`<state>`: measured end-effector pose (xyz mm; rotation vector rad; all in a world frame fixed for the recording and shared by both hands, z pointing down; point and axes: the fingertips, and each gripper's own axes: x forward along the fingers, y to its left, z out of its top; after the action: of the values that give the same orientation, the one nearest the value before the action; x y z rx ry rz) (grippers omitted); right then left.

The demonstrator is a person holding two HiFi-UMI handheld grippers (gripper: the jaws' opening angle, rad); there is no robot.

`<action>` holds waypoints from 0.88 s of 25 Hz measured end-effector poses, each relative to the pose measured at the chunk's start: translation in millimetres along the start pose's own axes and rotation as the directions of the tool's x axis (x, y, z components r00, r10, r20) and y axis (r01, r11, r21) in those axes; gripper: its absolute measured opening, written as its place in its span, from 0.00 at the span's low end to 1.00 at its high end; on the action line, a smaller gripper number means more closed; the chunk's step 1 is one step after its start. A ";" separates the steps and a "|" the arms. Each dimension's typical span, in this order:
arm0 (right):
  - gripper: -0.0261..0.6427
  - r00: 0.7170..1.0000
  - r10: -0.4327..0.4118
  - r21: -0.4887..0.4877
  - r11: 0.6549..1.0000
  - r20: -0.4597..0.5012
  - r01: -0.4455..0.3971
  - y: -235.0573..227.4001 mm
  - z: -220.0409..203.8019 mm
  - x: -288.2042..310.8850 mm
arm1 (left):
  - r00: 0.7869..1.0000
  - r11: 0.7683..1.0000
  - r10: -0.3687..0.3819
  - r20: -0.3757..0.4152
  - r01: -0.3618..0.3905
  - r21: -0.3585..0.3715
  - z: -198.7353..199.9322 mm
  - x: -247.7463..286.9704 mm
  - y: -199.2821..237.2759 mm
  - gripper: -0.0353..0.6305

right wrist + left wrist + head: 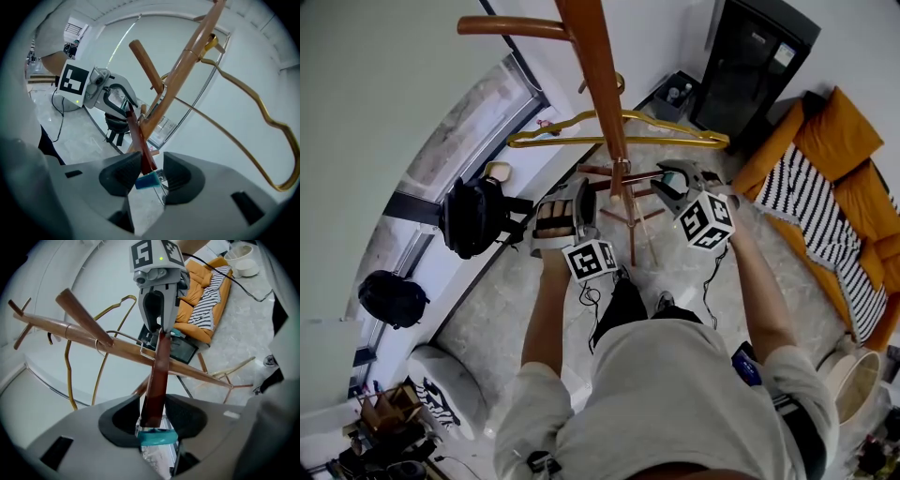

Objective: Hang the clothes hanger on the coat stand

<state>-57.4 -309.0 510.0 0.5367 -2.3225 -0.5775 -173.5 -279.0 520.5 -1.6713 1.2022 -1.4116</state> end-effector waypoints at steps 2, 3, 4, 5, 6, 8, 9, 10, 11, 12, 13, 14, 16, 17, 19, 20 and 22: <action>0.25 1.000 -0.018 0.012 1.000 0.013 0.018 -0.8 2.0 -4.5 | 1.000 0.999 0.015 0.005 -0.015 -0.030 -1.1 -3.8 1.8 0.30; 0.25 0.999 -0.026 0.020 0.999 0.023 0.025 -0.9 3.5 -6.5 | 1.000 0.998 0.012 0.015 -0.011 -0.065 -1.7 -5.7 2.1 0.31; 0.26 0.999 -0.034 0.035 0.999 0.036 0.033 -1.4 5.6 -8.4 | 1.000 0.994 0.003 0.027 -0.001 -0.105 -2.1 -7.4 2.2 0.32; 0.27 0.998 -0.043 0.058 0.998 0.055 0.040 -2.4 7.9 -10.6 | 0.999 0.990 -0.006 0.040 0.011 -0.139 -2.0 -9.0 2.4 0.34; 0.27 0.996 -0.051 0.085 0.995 0.075 0.045 -3.5 9.8 -13.1 | 0.999 0.986 -0.012 0.051 0.020 -0.166 -1.3 -10.5 2.4 0.36; 0.29 0.992 -0.064 0.137 0.989 0.109 0.048 -3.7 11.5 -18.7 | 0.997 0.977 -0.015 0.077 0.031 -0.211 1.7 -14.1 1.6 0.37; 0.29 0.991 -0.067 0.157 0.986 0.120 0.048 -2.3 11.4 -21.4 | 0.996 0.972 -0.013 0.089 0.033 -0.231 3.0 -16.5 0.7 0.37; 0.29 0.989 -0.069 0.172 0.984 0.127 0.046 0.3 10.8 -23.8 | 0.995 0.969 -0.008 0.097 0.031 -0.246 3.5 -19.2 -0.1 0.37; 0.29 0.989 -0.070 0.183 0.982 0.131 0.046 3.4 10.0 -26.1 | 0.995 0.967 -0.001 0.099 0.026 -0.253 3.4 -22.2 -0.7 0.37; 0.29 0.989 -0.073 0.189 0.981 0.131 0.048 6.1 9.1 -28.7 | 0.995 0.967 0.005 0.098 0.020 -0.255 3.1 -25.2 -1.1 0.37; 0.29 0.988 -0.079 0.196 0.979 0.132 0.052 8.3 8.6 -31.6 | 0.995 0.967 0.010 0.098 0.015 -0.256 3.1 -28.1 -1.4 0.37; 0.29 0.987 -0.085 0.208 0.977 0.135 0.056 10.0 8.2 -34.8 | 0.995 0.965 0.012 0.103 0.015 -0.261 3.9 -31.1 -1.8 0.37; 0.29 0.983 -0.098 0.242 0.969 0.157 0.058 13.4 9.1 -41.1 | 0.990 0.954 0.016 0.140 0.027 -0.297 8.2 -37.1 -2.8 0.37; 0.29 0.979 -0.104 0.260 0.964 0.175 0.056 15.1 11.2 -43.9 | 0.986 0.946 0.022 0.165 0.033 -0.324 10.4 -40.3 -2.5 0.37; 0.29 0.973 -0.116 0.284 0.957 0.198 0.056 17.9 14.9 -50.0 | 0.980 0.929 0.041 0.194 0.034 -0.369 12.3 -46.6 -0.3 0.37; 0.29 0.971 -0.124 0.293 0.954 0.204 0.060 19.0 15.7 -53.8 | 0.979 0.921 0.051 0.198 0.030 -0.389 13.2 -49.8 1.1 0.37; 0.29 0.965 -0.148 0.318 0.945 0.218 0.073 20.8 15.7 -63.5 | 0.976 0.897 0.079 0.205 0.020 -0.442 18.4 -57.6 4.3 0.37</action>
<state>-29.2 -255.1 478.1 0.7856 -2.6460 -0.3457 -157.1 -229.3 490.0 -2.0400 1.4879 -0.9431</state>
